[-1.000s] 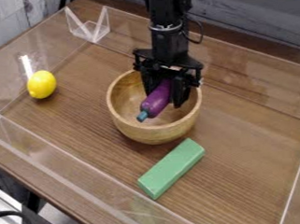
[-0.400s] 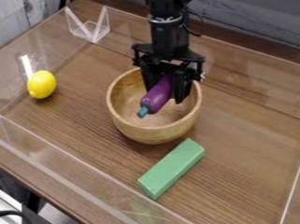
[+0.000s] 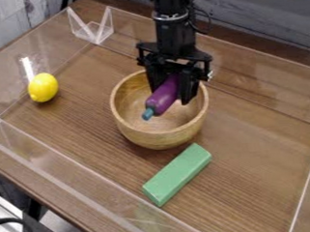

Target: Remove the purple eggplant from inside the brown bowl and put it on the table

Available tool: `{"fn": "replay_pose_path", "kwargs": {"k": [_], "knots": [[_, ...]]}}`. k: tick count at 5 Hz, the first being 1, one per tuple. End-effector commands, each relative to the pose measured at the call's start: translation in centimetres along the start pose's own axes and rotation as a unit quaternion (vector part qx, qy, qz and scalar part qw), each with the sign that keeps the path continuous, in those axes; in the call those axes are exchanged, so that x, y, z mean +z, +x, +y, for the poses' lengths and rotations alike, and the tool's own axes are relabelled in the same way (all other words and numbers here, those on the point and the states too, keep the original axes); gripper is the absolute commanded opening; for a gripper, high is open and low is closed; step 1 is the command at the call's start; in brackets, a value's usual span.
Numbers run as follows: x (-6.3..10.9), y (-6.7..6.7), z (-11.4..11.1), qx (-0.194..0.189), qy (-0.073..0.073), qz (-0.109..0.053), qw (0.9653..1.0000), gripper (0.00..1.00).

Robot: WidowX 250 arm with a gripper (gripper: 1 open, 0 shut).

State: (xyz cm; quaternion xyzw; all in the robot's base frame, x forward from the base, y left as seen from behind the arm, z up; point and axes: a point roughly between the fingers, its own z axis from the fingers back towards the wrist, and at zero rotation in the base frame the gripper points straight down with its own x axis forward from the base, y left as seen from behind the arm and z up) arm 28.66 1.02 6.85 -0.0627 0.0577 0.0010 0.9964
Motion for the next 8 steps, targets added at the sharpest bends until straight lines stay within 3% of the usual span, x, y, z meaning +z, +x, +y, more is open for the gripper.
{"fn": "replay_pose_path", "kwargs": {"k": [1, 8], "knots": [[2.1, -0.1, -0.3, 0.001, 0.004, -0.041, 0.9992, 0.00], [2.4, -1.6, -2.3, -0.002, -0.002, -0.040, 0.9992, 0.00]]}}
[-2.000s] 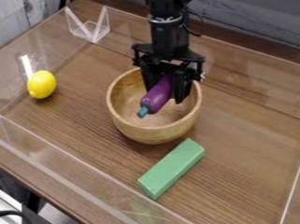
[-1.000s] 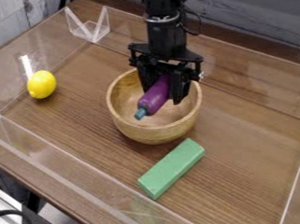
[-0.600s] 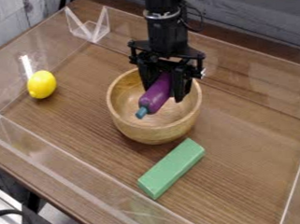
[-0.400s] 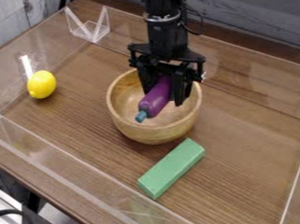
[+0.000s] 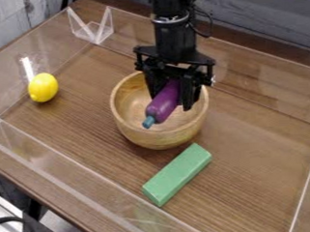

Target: Remove the purple eggplant from inside the brown bowl and put it on the table

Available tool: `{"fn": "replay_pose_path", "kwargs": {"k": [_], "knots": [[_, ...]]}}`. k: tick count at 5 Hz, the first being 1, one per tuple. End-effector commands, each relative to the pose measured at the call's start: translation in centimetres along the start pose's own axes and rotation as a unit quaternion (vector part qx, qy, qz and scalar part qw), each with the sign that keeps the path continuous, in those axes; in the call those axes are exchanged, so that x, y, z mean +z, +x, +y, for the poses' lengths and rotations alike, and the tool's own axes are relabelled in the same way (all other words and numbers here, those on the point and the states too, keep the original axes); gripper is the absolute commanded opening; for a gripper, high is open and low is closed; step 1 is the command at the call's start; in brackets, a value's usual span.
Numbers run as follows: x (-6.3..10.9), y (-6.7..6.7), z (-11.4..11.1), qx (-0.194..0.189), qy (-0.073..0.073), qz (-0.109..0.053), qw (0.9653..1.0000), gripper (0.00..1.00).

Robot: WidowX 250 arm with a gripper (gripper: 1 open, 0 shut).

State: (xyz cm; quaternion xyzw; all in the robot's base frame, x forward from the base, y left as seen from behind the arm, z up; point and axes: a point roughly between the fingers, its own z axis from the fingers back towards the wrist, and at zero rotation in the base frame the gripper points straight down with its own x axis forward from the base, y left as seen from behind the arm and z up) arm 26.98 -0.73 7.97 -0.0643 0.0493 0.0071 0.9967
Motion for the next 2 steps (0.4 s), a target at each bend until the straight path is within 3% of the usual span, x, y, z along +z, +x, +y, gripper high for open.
{"fn": "replay_pose_path", "kwargs": {"k": [1, 2], "knots": [[1.73, 0.13, -0.72, -0.008, -0.001, -0.031, 0.9995, 0.00], [1.70, 0.03, -1.02, -0.008, -0.001, -0.031, 0.9995, 0.00]]}}
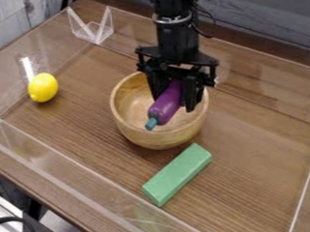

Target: Remove the purple eggplant from inside the brown bowl and put it on the table

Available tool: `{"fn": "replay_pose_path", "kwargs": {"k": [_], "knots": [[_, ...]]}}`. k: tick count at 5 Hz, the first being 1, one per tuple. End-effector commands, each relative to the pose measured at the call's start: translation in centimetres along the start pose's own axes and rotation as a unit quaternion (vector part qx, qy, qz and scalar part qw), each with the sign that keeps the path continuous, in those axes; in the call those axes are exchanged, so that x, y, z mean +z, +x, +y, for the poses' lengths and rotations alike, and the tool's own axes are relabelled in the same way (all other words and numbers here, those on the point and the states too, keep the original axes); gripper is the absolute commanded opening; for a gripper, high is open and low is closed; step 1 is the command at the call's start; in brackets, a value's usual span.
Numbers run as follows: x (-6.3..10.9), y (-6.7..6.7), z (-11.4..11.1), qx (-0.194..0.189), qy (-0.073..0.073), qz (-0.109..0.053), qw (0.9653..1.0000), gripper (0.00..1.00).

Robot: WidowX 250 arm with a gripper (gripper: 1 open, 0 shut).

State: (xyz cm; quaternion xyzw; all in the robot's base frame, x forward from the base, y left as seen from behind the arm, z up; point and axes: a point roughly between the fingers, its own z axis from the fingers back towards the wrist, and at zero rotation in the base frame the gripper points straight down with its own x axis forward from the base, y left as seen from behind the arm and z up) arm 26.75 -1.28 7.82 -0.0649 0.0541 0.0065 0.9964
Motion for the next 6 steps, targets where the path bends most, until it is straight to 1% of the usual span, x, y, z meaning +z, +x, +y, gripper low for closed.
{"fn": "replay_pose_path", "kwargs": {"k": [1, 3, 5, 6], "knots": [[2.0, 0.1, -1.1, -0.011, -0.001, -0.036, 0.9993, 0.00], [2.2, 0.0, -2.5, -0.020, -0.003, -0.039, 0.9990, 0.00], [1.8, -0.7, -4.8, -0.038, -0.009, -0.038, 0.9985, 0.00], [0.8, -1.1, -6.4, -0.047, -0.011, -0.034, 0.9983, 0.00]]}}
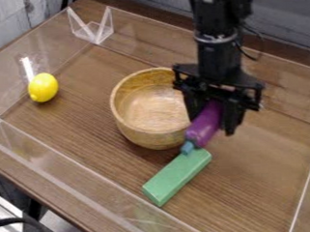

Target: Remove the purple eggplant from inside the brown bowl and put it on the table

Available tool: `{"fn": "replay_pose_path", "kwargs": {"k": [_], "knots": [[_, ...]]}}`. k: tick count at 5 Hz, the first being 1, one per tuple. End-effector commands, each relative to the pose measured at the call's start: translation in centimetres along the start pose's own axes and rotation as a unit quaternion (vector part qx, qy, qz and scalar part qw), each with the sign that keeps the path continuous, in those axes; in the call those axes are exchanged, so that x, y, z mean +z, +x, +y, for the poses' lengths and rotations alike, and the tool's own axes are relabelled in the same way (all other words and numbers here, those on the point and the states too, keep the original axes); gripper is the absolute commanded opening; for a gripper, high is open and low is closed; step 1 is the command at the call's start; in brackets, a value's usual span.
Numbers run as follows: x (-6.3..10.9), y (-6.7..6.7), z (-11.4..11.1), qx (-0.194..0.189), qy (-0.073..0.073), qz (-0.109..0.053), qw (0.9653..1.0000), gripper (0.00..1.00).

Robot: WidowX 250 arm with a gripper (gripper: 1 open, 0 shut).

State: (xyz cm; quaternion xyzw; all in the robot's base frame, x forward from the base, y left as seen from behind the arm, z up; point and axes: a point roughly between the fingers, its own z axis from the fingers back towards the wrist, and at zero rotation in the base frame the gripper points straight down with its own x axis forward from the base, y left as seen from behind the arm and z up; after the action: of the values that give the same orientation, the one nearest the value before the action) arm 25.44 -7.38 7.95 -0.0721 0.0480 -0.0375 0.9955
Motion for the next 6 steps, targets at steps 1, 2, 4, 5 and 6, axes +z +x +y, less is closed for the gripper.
{"fn": "replay_pose_path", "kwargs": {"k": [1, 2, 4, 5, 6], "knots": [[0.3, 0.1, -2.0, -0.007, -0.006, -0.028, 0.9996, 0.00], [-1.1, 0.2, -3.4, -0.010, -0.005, -0.026, 0.9996, 0.00], [-3.7, 1.6, -4.4, -0.010, 0.000, -0.026, 0.9996, 0.00], [-3.1, 2.4, -4.5, -0.010, -0.001, -0.031, 0.9995, 0.00], [-3.5, 3.0, -4.4, -0.007, -0.001, -0.032, 0.9995, 0.00]]}}
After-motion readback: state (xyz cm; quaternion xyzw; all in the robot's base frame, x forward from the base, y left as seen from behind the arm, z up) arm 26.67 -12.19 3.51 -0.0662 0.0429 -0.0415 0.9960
